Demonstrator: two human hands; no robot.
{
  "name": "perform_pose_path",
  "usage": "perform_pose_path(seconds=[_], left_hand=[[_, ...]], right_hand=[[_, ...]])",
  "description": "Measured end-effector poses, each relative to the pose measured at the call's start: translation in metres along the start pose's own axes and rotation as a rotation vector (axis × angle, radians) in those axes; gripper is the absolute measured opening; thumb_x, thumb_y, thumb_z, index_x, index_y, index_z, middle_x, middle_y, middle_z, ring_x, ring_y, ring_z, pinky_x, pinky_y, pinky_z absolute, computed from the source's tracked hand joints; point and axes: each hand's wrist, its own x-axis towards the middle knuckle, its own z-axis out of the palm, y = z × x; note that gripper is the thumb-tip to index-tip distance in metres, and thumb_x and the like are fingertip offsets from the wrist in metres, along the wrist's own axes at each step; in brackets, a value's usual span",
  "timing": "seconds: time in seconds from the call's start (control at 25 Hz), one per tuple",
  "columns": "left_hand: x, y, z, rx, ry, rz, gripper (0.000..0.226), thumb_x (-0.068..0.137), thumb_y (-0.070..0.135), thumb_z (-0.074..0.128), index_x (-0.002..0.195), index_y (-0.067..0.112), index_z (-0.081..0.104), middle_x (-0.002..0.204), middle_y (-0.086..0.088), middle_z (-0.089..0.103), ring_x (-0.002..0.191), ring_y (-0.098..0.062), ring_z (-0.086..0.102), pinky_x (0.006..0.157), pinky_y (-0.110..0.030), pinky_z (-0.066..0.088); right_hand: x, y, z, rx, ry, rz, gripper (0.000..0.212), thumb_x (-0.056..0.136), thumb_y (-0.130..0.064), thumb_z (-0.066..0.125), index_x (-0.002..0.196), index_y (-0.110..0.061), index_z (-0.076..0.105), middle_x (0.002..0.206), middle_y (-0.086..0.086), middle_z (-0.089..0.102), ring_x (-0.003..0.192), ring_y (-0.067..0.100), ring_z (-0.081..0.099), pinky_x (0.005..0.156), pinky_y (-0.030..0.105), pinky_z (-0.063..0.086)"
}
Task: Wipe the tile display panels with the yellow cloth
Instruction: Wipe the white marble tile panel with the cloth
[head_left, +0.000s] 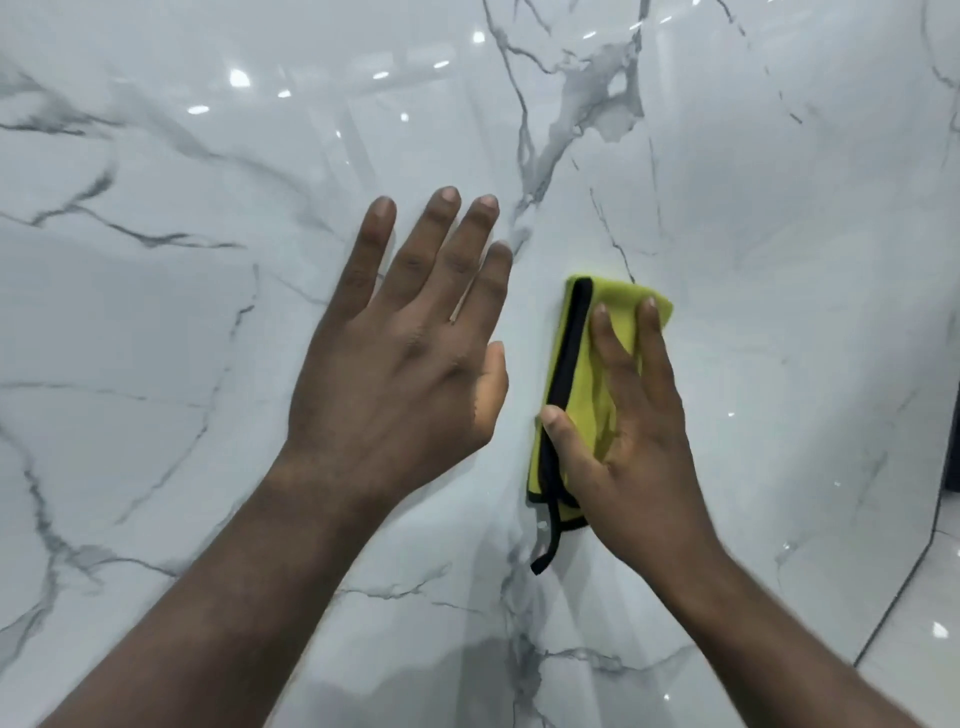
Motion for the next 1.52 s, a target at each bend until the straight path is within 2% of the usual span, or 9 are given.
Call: perform_pose_path(seconds=[0.2, 0.36, 0.48, 0.6, 0.84, 1.08, 1.28, 1.4, 1.52], left_hand=[[-0.001, 0.014, 0.008, 0.052, -0.04, 0.002, 0.072, 0.113, 0.044, 0.035, 0.17, 0.003, 0.025, 0.18, -0.016, 0.013, 0.168, -0.032, 0.012, 0.135, -0.057, 0.013], [-0.001, 0.018, 0.011, 0.062, -0.065, -0.008, 0.076, 0.113, 0.047, 0.035, 0.171, 0.001, 0.018, 0.181, -0.015, 0.011, 0.168, -0.032, 0.011, 0.136, -0.055, 0.014], [-0.001, 0.018, 0.01, 0.088, -0.081, -0.003, 0.077, 0.113, 0.047, 0.035, 0.171, 0.001, 0.017, 0.181, -0.016, 0.011, 0.168, -0.033, 0.011, 0.135, -0.056, 0.014], [-0.001, 0.02, 0.01, 0.08, -0.084, -0.014, 0.077, 0.113, 0.048, 0.037, 0.172, 0.002, 0.016, 0.181, -0.015, 0.011, 0.168, -0.032, 0.011, 0.135, -0.056, 0.015], [-0.002, 0.022, 0.01, 0.081, -0.066, -0.011, 0.076, 0.113, 0.046, 0.04, 0.171, 0.001, 0.021, 0.18, -0.016, 0.014, 0.168, -0.032, 0.013, 0.134, -0.058, 0.02], [-0.001, 0.021, 0.01, 0.08, -0.041, 0.003, 0.076, 0.113, 0.044, 0.039, 0.17, -0.001, 0.021, 0.18, -0.017, 0.014, 0.167, -0.034, 0.013, 0.134, -0.058, 0.019], [0.0, 0.018, 0.009, 0.012, -0.01, -0.026, 0.07, 0.11, 0.043, 0.047, 0.165, 0.0, 0.038, 0.177, -0.018, 0.025, 0.165, -0.035, 0.023, 0.134, -0.057, 0.02], [0.014, 0.032, 0.003, -0.113, -0.006, -0.104, 0.061, 0.104, 0.04, 0.056, 0.151, 0.001, 0.057, 0.172, -0.02, 0.037, 0.161, -0.039, 0.033, 0.133, -0.058, 0.019], [0.037, 0.051, 0.002, -0.098, -0.025, -0.053, 0.059, 0.103, 0.039, 0.055, 0.149, 0.002, 0.059, 0.173, -0.019, 0.035, 0.162, -0.038, 0.03, 0.134, -0.059, 0.016]], right_hand=[[0.069, 0.051, -0.045, -0.049, 0.061, -0.013, 0.085, 0.101, -0.033, 0.07, 0.167, -0.045, 0.018, 0.177, -0.016, -0.007, 0.159, -0.007, -0.003, 0.128, 0.021, 0.013], [0.021, 0.077, -0.033, -0.007, 0.019, 0.104, 0.089, 0.1, -0.029, 0.071, 0.168, -0.046, 0.014, 0.176, -0.018, -0.012, 0.159, -0.005, -0.008, 0.132, 0.039, 0.017], [0.022, 0.049, -0.029, 0.017, -0.094, -0.049, 0.093, 0.099, -0.032, 0.073, 0.167, -0.05, 0.011, 0.173, -0.025, -0.018, 0.161, 0.0, -0.011, 0.124, 0.026, 0.015], [0.083, 0.05, -0.047, -0.033, -0.058, -0.176, 0.091, 0.098, -0.028, 0.074, 0.169, -0.04, 0.018, 0.178, -0.012, -0.011, 0.163, 0.008, -0.007, 0.131, 0.033, 0.015], [0.021, 0.087, -0.032, 0.064, 0.06, 0.251, 0.092, 0.099, -0.032, 0.072, 0.166, -0.051, 0.012, 0.174, -0.023, -0.015, 0.159, -0.006, -0.008, 0.132, 0.047, 0.018], [0.094, 0.044, -0.05, -0.025, -0.039, -0.163, 0.09, 0.098, -0.026, 0.073, 0.17, -0.034, 0.019, 0.178, -0.005, -0.01, 0.164, 0.01, -0.006, 0.133, 0.038, 0.013], [0.07, 0.103, -0.067, -0.002, 0.009, 0.259, 0.092, 0.1, -0.026, 0.07, 0.168, -0.045, 0.011, 0.177, -0.014, -0.014, 0.162, 0.002, -0.003, 0.131, 0.046, 0.021], [0.034, 0.094, -0.05, 0.001, -0.122, 0.052, 0.093, 0.102, -0.028, 0.069, 0.169, -0.042, 0.007, 0.175, -0.016, -0.02, 0.163, 0.008, -0.01, 0.132, 0.051, 0.017], [0.094, 0.076, -0.065, -0.015, -0.118, -0.191, 0.084, 0.106, -0.03, 0.065, 0.171, -0.032, 0.01, 0.176, -0.008, -0.02, 0.163, 0.013, -0.018, 0.134, 0.05, 0.003]])
